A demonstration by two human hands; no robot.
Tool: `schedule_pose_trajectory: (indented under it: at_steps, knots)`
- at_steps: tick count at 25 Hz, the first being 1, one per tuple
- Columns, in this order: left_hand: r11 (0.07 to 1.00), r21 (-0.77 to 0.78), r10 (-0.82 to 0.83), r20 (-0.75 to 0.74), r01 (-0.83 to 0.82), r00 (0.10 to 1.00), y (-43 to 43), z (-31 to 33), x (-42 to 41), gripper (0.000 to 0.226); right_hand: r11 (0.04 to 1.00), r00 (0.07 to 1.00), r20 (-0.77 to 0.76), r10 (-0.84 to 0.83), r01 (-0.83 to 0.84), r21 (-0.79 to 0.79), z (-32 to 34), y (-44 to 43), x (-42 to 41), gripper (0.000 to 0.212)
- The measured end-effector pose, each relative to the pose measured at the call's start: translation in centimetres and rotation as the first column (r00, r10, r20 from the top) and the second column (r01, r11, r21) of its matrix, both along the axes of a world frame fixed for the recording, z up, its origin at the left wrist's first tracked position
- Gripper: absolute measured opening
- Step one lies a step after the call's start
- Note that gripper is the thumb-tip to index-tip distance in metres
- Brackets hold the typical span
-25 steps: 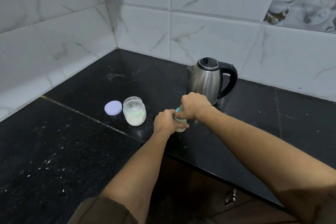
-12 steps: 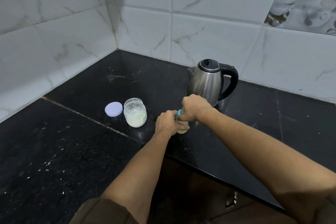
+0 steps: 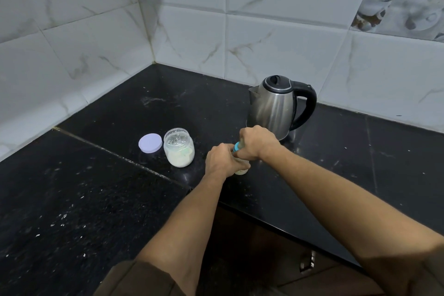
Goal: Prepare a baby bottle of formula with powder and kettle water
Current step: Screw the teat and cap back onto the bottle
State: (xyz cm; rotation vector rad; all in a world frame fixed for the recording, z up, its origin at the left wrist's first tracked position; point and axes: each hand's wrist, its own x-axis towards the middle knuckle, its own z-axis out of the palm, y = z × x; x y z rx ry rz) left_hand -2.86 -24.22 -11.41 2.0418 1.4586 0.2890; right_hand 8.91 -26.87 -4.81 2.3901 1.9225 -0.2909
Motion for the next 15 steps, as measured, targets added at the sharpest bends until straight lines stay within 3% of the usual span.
schedule_pose_trajectory:
  at_steps: [3,5,8,11,15]
  knots:
    - [1.000,0.020,-0.015,-0.036,0.015,0.999,-0.1,0.1,0.1,0.028,0.984,0.988,-0.042,-0.151,0.155,0.092,-1.2,-0.3,-1.0,0.033]
    - [1.000,0.015,-0.022,-0.037,0.023,0.999,-0.1,0.0,-0.1,0.026,0.984,0.986,-0.064,-0.153,0.158,0.083,-1.0,-0.4,-1.0,0.039]
    - [1.000,-0.011,-0.021,-0.015,0.021,1.000,0.1,0.1,-0.4,0.030,1.000,0.997,-0.073,0.010,-0.012,-0.025,0.2,-0.1,0.0,0.052]
    - [0.999,-0.025,-0.028,-0.014,0.028,1.000,0.3,0.1,-0.4,0.039,0.979,0.983,0.010,0.185,-0.183,-0.090,1.3,0.1,0.8,0.048]
    - [1.000,-0.006,-0.007,0.001,0.007,1.000,0.0,-0.1,-0.4,0.038,0.980,0.979,0.069,0.191,-0.185,-0.075,1.1,0.0,0.1,0.046]
